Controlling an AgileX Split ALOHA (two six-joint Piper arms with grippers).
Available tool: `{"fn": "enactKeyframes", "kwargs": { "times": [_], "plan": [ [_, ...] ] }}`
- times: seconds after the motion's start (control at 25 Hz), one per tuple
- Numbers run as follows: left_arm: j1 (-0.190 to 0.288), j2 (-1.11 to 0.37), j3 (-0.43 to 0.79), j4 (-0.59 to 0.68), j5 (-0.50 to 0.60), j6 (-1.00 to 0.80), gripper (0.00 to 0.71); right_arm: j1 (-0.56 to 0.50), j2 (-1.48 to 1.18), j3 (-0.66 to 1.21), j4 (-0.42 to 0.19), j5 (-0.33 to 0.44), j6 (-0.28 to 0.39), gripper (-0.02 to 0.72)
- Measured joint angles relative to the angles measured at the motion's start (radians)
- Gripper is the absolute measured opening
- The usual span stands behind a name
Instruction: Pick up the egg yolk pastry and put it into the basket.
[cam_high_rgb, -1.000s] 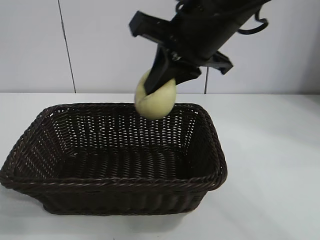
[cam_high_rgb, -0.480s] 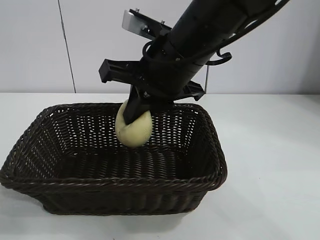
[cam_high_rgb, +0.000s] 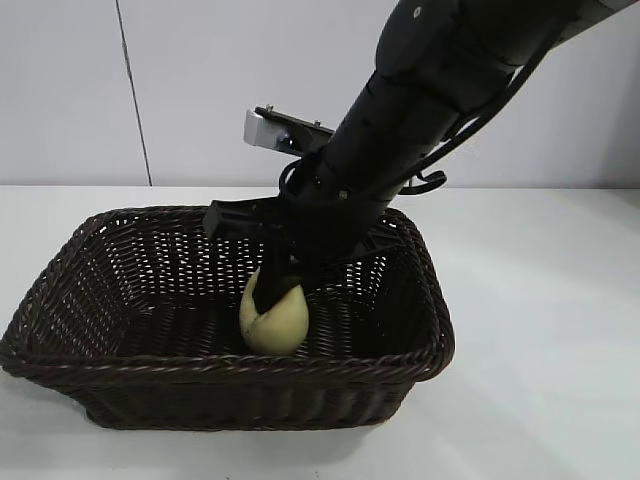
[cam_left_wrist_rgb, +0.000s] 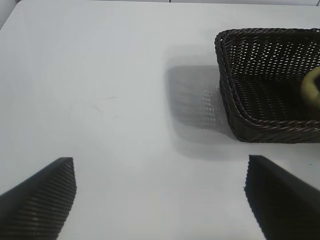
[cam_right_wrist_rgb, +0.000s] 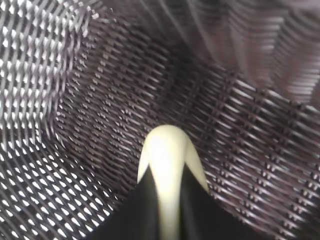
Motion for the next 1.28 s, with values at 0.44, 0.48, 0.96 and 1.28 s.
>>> {"fn": "enactKeyframes", "kwargs": {
  "times": [0.44,0.48,0.96,1.28],
  "plan": [
    [0.0,0.0,0.0,0.0,0.0,0.0,0.664,0.0,0.0,-0.172,-0.002,0.244,0.027,0.687],
    [0.0,0.0,0.0,0.0,0.0,0.0,0.664,0.0,0.0,-0.213,-0.006,0.283,0.032,0.689],
    [0.0,0.0,0.0,0.0,0.0,0.0,0.664,-0.012,-0.001,-0.467,-0.284,0.544,0.209,0.694],
    [0.0,0.0,0.0,0.0,0.0,0.0,0.664,-0.193,-0.001,-0.468,-0.445,0.614,0.246,0.694]
  ]
}}
